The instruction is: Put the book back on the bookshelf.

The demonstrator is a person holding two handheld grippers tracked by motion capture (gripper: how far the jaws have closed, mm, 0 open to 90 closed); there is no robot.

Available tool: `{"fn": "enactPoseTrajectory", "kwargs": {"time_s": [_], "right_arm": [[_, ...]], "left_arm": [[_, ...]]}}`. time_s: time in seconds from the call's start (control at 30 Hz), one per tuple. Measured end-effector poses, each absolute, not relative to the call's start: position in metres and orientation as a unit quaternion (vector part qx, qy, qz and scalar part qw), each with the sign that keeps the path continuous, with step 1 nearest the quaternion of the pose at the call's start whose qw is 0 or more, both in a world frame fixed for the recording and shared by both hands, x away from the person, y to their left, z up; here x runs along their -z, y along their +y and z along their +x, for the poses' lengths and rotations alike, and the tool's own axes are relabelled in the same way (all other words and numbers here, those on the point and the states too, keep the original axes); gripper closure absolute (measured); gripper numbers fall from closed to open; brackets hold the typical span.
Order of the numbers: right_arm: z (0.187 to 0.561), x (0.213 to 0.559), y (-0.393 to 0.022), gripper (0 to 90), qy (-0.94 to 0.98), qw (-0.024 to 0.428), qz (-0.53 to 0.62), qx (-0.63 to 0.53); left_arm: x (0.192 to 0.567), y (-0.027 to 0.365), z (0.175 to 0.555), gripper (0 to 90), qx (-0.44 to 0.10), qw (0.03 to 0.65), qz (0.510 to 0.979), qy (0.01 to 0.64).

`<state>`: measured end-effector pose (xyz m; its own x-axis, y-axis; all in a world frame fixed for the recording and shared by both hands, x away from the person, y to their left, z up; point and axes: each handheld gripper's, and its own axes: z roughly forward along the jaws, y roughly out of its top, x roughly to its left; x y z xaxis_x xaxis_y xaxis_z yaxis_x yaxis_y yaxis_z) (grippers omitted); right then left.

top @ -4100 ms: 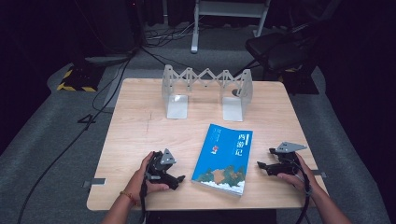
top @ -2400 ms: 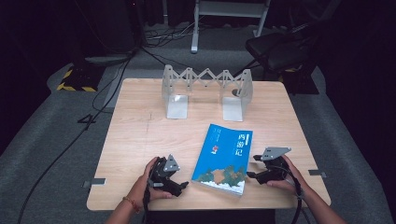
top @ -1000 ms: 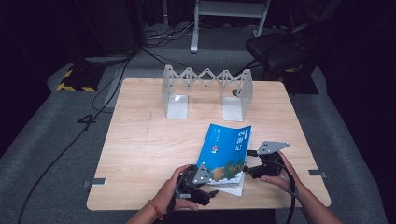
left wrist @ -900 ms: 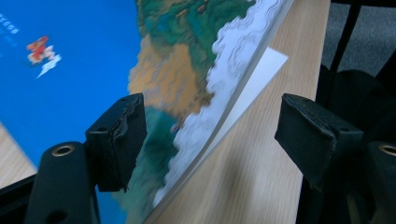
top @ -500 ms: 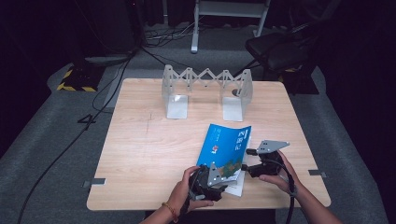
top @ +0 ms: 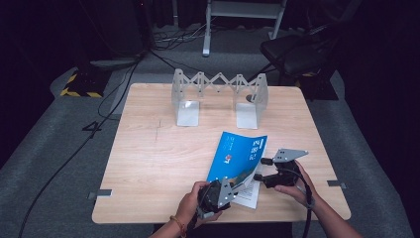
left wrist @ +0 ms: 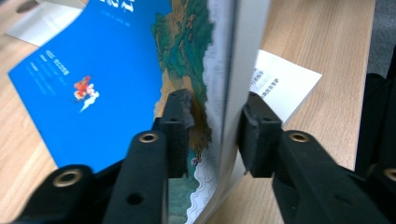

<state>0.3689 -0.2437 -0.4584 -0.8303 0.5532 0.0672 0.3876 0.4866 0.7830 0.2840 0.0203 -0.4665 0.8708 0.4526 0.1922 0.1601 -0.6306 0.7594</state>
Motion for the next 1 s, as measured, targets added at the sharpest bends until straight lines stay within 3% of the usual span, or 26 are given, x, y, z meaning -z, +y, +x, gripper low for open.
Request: {"fn": "enactPoseTrajectory", "kwargs": {"time_s": [0.3,0.73,1.0], "right_arm": [[0.367,0.461,-0.254,32.0,0.859,0.092,0.261,-0.431],[0.358,0.435,-0.246,34.5,0.867,0.144,0.189,-0.438],[0.38,0.447,-0.229,31.3,0.883,0.146,0.152,-0.419]], "left_arm": [[0.459,0.052,0.3,75.6,-0.148,0.42,0.873,0.196],[0.458,0.084,0.313,74.2,-0.126,0.423,0.875,0.199],[0.458,0.105,0.323,72.2,-0.11,0.423,0.877,0.2]]}}
